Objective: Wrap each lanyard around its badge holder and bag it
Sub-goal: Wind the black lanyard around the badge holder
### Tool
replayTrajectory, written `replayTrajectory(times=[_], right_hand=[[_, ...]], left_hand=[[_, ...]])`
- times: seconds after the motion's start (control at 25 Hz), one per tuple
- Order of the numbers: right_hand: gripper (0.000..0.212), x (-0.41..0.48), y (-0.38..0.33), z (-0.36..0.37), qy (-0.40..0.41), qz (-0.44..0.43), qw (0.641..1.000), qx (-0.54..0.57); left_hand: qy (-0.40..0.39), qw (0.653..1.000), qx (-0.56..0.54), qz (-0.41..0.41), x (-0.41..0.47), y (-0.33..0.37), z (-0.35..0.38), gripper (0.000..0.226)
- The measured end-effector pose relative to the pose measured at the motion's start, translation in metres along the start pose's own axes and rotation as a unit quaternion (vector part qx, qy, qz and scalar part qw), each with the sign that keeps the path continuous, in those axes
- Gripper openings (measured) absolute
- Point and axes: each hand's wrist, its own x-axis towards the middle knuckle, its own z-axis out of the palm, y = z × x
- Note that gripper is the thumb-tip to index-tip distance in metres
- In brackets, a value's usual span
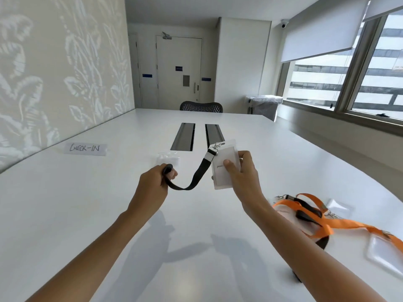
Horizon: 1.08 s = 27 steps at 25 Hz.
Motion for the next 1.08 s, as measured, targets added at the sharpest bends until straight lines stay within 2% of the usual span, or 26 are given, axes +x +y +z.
replayTrajectory(times=[0.2, 0.36, 0.44, 0.52, 0.64, 0.72, 0.8, 0.92, 1.08], right_hand=[[0.007, -0.028, 0.001, 0.059, -0.027, -0.016, 0.996, -0.080], [0.005, -0.045, 0.006, 0.082, -0.017, -0.073, 0.970, -0.229], [0.006, -0.048, 0.004, 0.084, -0.010, -0.089, 0.958, -0.272], [0.006, -0.046, -0.001, 0.085, -0.007, -0.094, 0.958, -0.271], [0.007, -0.036, -0.013, 0.082, -0.025, -0.040, 0.990, -0.136], [0.010, -0.033, -0.019, 0.078, -0.053, 0.012, 0.999, -0.001], [0.012, -0.033, -0.022, 0.074, -0.079, 0.051, 0.992, 0.081], [0.022, -0.031, -0.020, 0.066, -0.130, 0.125, 0.968, 0.174], [0.034, -0.028, -0.013, 0.055, -0.156, 0.182, 0.942, 0.237]], left_hand=[[-0.063, 0.993, 0.066, -0.080, -0.004, -0.061, -0.056, 0.030], [-0.145, 0.957, 0.212, -0.134, -0.004, -0.079, -0.080, 0.043], [-0.129, 0.966, 0.192, -0.114, -0.009, -0.079, -0.079, 0.048], [-0.108, 0.986, 0.095, -0.085, -0.011, -0.072, -0.074, 0.041], [-0.110, 0.986, -0.081, -0.098, -0.016, -0.052, -0.057, 0.029], [-0.112, 0.980, -0.126, -0.106, -0.022, -0.040, -0.044, 0.025], [-0.116, 0.976, -0.147, -0.109, -0.023, -0.032, -0.034, 0.024], [-0.110, 0.955, -0.228, -0.154, -0.017, -0.024, -0.022, 0.022], [-0.134, 0.937, -0.270, -0.174, -0.008, -0.023, -0.017, 0.027]])
